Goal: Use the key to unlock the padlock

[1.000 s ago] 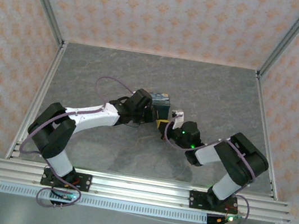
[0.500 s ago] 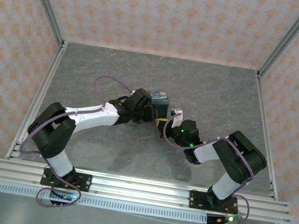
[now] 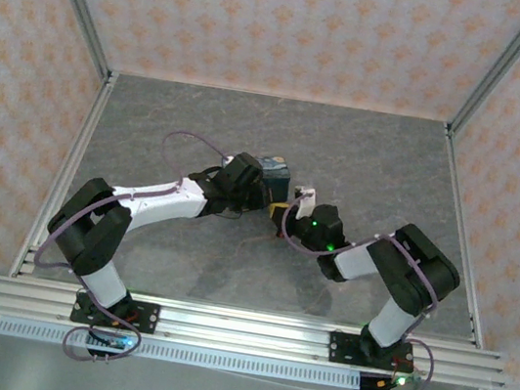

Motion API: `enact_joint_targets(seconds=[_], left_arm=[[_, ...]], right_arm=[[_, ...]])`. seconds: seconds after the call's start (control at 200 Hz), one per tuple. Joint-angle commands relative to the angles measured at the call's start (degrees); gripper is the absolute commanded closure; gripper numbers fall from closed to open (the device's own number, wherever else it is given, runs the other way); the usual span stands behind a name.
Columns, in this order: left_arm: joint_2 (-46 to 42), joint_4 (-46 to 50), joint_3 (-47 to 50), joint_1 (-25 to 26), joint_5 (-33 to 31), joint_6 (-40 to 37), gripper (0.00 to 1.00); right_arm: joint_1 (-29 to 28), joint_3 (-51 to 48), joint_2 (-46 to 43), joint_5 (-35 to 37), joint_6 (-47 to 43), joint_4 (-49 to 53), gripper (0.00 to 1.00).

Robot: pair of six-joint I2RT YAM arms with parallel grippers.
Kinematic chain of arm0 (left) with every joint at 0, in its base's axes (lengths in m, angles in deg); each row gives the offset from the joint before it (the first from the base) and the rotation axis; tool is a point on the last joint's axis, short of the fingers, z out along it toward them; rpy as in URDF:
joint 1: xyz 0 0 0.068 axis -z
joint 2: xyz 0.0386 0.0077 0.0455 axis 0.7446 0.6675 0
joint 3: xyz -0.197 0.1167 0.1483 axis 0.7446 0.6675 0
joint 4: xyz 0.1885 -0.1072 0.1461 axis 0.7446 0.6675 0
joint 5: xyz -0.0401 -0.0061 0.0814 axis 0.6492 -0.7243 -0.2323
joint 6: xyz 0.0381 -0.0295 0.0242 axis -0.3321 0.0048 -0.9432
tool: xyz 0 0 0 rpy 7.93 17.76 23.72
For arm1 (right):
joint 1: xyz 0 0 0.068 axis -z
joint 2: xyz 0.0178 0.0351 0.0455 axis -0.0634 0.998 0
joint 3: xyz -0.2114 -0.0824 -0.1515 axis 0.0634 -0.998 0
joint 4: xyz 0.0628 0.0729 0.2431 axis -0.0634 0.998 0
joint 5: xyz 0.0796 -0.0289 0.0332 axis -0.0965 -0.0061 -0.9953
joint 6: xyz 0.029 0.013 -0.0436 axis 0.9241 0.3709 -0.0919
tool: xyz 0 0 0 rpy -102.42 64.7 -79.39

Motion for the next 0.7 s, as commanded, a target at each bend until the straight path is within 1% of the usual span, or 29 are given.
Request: enact_joint_targets(seconds=[0.0,0.285,0.515,0.691], left_arm=[[-0.56,-1.67,-1.83,1.64,4.78,-0.07,0.74],[-0.33,-1.59,-1.81,1.64,4.73,-0.13,0.74],[-0.37,-1.60,-1.56,1.64,4.80,-0.16,0.74],[-0.47,-1.60,-1.56,1.64,4.93,-0.15,0.74]], right_arm=[[0.00,3.46,1.07,-0.19,0.26,-3.97,1.00],[0.00,3.41,1.11,0.48,-0.09,-4.36,1.00],[0.61,1.91,0.92,1.55,0.11,-6.96,1.00],[0.66,2.51,1.14,1.00,-0.32,-6.67,1.00]])
